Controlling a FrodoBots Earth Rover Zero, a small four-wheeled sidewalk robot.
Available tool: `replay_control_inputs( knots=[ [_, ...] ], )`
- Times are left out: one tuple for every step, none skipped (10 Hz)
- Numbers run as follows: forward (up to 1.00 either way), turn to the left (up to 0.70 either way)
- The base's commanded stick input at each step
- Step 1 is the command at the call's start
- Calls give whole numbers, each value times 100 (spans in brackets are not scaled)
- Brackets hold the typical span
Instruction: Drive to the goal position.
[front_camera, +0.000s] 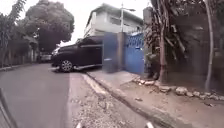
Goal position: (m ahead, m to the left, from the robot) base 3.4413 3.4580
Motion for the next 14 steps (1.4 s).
replay_control_inputs(
  knots=[
    [4, 70],
    [4, 70],
    [4, 70],
    [4, 70],
    [4, 0],
    [4, 0],
    [4, 0],
    [4, 0],
    [4, 0],
    [4, 0],
    [4, 0],
    [4, 0],
    [4, 0],
    [4, 0]
  ],
)
